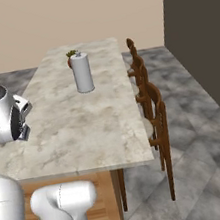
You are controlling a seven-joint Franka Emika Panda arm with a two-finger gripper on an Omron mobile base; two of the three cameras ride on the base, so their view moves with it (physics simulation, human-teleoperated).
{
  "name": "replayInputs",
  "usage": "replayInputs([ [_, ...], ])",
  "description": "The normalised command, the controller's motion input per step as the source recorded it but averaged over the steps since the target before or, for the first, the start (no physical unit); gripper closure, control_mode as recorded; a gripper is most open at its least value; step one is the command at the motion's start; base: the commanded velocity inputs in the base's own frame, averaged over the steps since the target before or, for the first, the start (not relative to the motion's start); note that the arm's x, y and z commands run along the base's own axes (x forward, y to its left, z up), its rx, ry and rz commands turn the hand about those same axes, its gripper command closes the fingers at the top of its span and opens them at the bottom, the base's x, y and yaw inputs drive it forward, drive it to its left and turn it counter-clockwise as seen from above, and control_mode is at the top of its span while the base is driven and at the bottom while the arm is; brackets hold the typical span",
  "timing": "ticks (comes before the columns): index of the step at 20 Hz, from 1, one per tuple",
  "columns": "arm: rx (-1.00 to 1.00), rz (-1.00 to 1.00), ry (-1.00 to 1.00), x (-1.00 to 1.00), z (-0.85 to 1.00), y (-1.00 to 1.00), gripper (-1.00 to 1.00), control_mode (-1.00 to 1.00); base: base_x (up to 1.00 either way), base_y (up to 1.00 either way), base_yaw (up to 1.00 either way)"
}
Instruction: Pick the bottled drink, milk, bottled drink from the counter and place them in the open cabinet.
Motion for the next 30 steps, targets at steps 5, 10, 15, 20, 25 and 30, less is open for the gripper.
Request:
replayInputs([
  [5, 0.0, 0.0, 0.0, 0.0, 0.0, 0.0, 1.0, 1.0, -0.77, 0.05, 0.02],
  [10, 0.0, 0.0, 0.0, 0.0, 0.0, 0.0, 1.0, 1.0, -0.32, 0.57, 0.05],
  [15, 0.0, 0.0, 0.0, 0.0, 0.0, 0.0, 1.0, 1.0, -0.14, 0.88, 0.13],
  [20, 0.0, 0.0, 0.0, 0.0, 0.0, 0.0, 1.0, 1.0, -0.09, 1.0, 0.14],
  [25, 0.0, 0.0, 0.0, 0.0, 0.0, 0.0, 1.0, 1.0, -0.01, 1.0, 0.14],
  [30, 0.0, 0.0, 0.0, 0.0, 0.0, 0.0, 1.0, 1.0, 0.0, 1.0, 0.14],
])
